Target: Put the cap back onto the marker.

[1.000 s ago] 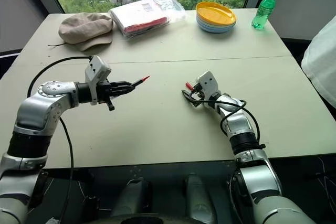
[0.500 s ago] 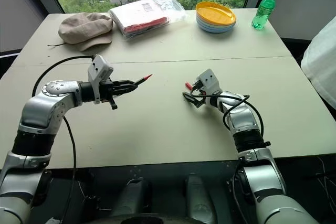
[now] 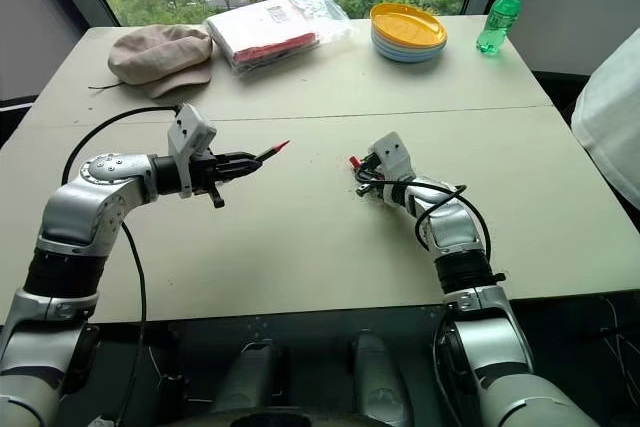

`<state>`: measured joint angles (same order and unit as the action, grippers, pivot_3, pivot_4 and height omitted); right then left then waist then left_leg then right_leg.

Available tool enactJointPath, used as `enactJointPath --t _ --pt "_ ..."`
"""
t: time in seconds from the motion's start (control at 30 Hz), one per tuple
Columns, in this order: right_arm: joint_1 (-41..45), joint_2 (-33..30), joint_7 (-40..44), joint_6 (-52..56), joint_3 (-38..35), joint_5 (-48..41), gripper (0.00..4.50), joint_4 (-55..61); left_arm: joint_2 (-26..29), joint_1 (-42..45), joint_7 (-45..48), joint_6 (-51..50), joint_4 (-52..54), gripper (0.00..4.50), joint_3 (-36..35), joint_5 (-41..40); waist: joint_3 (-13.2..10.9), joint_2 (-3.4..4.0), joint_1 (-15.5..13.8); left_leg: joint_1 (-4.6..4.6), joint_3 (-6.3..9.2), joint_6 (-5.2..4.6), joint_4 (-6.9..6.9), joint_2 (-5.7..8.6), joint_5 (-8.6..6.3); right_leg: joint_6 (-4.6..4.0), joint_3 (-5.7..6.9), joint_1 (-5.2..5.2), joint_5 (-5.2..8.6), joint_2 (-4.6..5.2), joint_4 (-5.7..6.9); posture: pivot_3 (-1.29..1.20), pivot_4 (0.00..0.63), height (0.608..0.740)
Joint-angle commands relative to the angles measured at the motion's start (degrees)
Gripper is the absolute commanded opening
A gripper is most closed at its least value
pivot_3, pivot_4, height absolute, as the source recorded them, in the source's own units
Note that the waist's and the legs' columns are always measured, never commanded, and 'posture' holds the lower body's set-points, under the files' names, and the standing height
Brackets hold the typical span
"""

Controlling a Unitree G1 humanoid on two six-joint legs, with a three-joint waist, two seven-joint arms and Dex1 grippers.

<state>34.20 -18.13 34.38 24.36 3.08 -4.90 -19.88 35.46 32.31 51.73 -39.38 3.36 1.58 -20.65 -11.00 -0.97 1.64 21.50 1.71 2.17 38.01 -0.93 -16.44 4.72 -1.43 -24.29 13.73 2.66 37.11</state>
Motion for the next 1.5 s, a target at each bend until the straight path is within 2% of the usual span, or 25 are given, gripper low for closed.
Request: enactJointPath --t 0.03,0.23,0.4,0.5,0.67,0.77,0.93,1.5 --pt "-0.62 0.47 -0.03 0.35 0.39 -0.35 0.07 0.41 -0.02 0.64 -0.30 0.54 1.47 0.00 -0.47 -0.59 0.00 0.00 0.28 0.00 0.00 0.00 0.00 0.00 0.00 0.00 0.00 0.00 0.00 0.00 0.00 0.00 0.150 0.740" --pt "-1.15 -0.78 1.59 0.79 1.80 0.20 0.07 3.35 -0.29 0.81 1.34 2.72 -0.38 0.00 -0.06 -0.55 0.00 0.00 0.67 0.02 0.00 0.00 -0.01 0.00 0.00 0.00 0.00 0.00 0.00 0.01 -0.01 0.00 0.150 0.740" --pt "-0.56 -8.75 9.04 -2.33 7.76 4.27 0.07 10.74 1.86 0.30 10.74 15.17 -5.68 0.00 4.97 3.48 -0.01 0.02 0.66 0.04 -0.02 0.00 -0.01 0.02 0.00 0.00 0.00 -0.03 0.00 0.03 -0.03 0.00 0.150 0.740" --pt "0.89 -15.05 15.98 -3.77 11.37 6.21 0.07 15.25 2.06 2.77 15.03 22.92 -12.96 0.00 7.87 6.75 -0.03 0.05 0.63 0.05 -0.03 0.00 -0.01 0.02 0.00 0.00 0.00 -0.05 0.00 0.02 -0.03 0.00 0.150 0.740" --pt "3.02 -19.40 22.49 -2.97 14.25 6.98 0.07 19.50 1.00 7.53 18.82 32.97 -23.17 0.00 10.42 11.07 -0.05 0.01 0.78 0.07 -0.03 -0.01 0.00 0.01 0.00 0.00 0.01 -0.06 0.01 -0.03 -0.04 0.00 0.150 0.740" --pt "4.32 -19.54 25.41 -0.22 15.06 5.80 0.07 22.84 0.23 10.05 20.52 38.44 -27.53 0.00 11.48 13.09 -0.05 0.01 0.75 0.08 -0.03 -0.01 0.00 0.01 0.00 0.00 0.01 -0.08 0.01 -0.02 -0.05 0.00 0.150 0.740" --pt "5.82 -17.69 25.57 2.13 16.37 6.33 0.07 24.47 -1.31 12.36 22.17 41.59 -30.17 0.00 11.15 13.89 -0.05 0.01 0.67 0.21 -0.01 -0.01 0.03 0.01 0.00 0.01 0.02 -0.18 0.01 -0.01 -0.04 0.00 0.150 0.740" --pt "8.18 -15.34 24.79 1.74 17.82 7.51 0.07 21.83 -1.73 11.34 23.07 39.62 -24.61 0.00 9.80 13.12 -0.05 0.01 0.66 0.32 0.01 -0.01 0.07 0.01 0.00 0.01 0.04 -0.26 0.00 0.00 -0.02 0.00 0.150 0.740"
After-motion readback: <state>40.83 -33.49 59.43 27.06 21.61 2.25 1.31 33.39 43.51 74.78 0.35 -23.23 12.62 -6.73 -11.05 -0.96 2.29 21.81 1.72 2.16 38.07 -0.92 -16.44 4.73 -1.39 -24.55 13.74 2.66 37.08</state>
